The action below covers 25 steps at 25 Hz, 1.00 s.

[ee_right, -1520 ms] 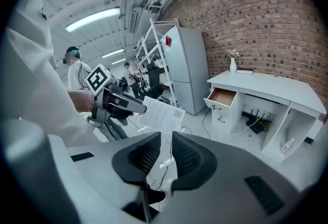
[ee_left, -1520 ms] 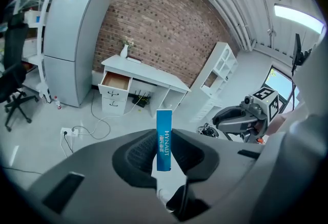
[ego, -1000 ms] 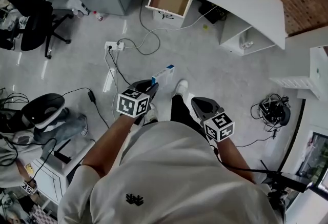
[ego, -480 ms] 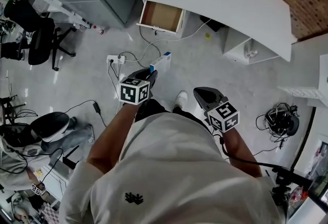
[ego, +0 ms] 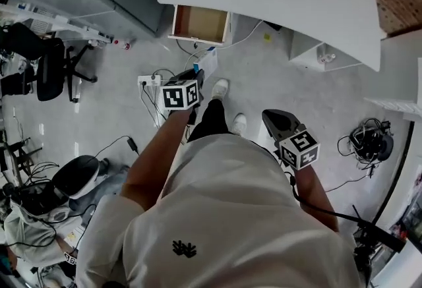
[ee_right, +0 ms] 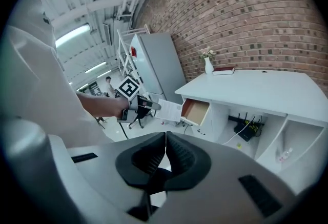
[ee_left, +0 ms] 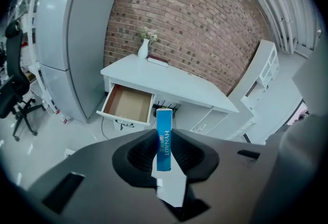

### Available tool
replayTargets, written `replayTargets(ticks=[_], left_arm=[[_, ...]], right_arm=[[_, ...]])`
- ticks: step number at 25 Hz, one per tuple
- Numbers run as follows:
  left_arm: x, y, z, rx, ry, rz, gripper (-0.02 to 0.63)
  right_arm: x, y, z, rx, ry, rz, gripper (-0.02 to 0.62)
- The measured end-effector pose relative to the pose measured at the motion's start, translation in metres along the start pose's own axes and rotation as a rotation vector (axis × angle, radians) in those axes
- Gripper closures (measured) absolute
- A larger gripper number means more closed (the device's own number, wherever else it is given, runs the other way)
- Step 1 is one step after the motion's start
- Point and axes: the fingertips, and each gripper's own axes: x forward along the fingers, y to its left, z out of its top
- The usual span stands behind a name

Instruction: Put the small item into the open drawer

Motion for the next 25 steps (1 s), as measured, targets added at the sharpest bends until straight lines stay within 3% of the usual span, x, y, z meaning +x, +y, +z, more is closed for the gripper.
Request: replayTargets(ticks=[8,14,25], left_arm=[[0.103,0.043,0.055,0.041,0.070,0.043,0.515],[0.195,0.099,0.085,0.080,0.143,0.071,0.515],[0.318,0.138,0.092,0.107,0.255,0.080,0.515]], right_arm=[[0.010,-0.056,0.045,0.089,-0.002,-0.147,0.565],[0.061,-0.088,0.078,0.160,0.054,-0.199,0.565],[0.090,-0.121,0.084,0.308,0.119,-0.312,0.565]])
